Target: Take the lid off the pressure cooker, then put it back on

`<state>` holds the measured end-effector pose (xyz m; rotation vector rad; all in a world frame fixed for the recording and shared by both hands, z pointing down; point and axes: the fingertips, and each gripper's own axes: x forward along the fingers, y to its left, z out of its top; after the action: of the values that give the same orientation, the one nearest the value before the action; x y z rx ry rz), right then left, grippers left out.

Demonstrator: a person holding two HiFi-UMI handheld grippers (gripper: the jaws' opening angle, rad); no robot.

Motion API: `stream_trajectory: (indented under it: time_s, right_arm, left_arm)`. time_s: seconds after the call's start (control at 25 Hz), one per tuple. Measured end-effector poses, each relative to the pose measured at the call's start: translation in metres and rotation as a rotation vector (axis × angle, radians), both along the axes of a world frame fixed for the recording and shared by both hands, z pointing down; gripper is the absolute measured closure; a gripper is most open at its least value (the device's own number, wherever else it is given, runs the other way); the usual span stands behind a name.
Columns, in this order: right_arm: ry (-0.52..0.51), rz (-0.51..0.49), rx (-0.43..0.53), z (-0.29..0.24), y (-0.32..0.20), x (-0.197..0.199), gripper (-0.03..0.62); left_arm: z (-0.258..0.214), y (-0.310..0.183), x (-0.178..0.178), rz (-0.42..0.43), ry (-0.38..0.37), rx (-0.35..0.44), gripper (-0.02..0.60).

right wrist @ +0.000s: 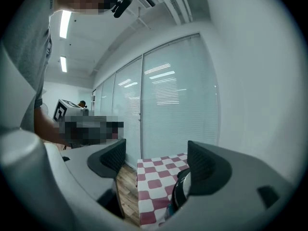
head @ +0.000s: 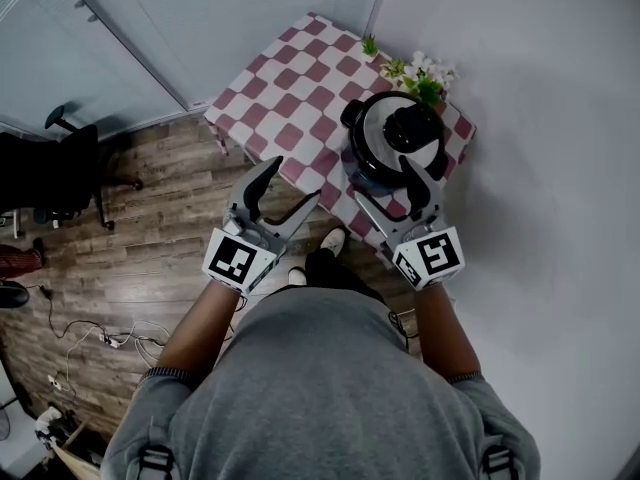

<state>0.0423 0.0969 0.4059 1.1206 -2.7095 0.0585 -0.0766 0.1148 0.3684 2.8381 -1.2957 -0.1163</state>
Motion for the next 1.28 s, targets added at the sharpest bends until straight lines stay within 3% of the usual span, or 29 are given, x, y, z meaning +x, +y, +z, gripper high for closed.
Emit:
stream_trajectory:
  time_s: [0.4,0.72,0.96,1.08,1.28]
  right_arm:
    - [0.026,0.024,0.013,-0.007,-0.068,0.029,0.194]
    - [0.029,0.081,-0.04,0.005,-0.104,0.07,0.204]
    - [0.043,0.153,-0.113,0.022,-0.117,0.091,0.247]
    - [0.059,0.193,-0.15,0.032,-0.126,0.097,0.246]
    - [0.092,0.292,-0.217,0.044,-0.136,0.103,0.241]
  left_arm:
    - [-0.004,-0.078,0.033,0.044,-0.018,0.0,0.258]
    - [-0.009,-0.129,0.088,0.151,-0.06,0.005,0.258]
    - [0.015,-0.159,0.12,0.304,-0.143,-0.046,0.258]
    - [0.02,-0.177,0.134,0.392,-0.143,-0.034,0.258]
    - [0.033,-0.193,0.159,0.618,-0.194,-0.035,0.258]
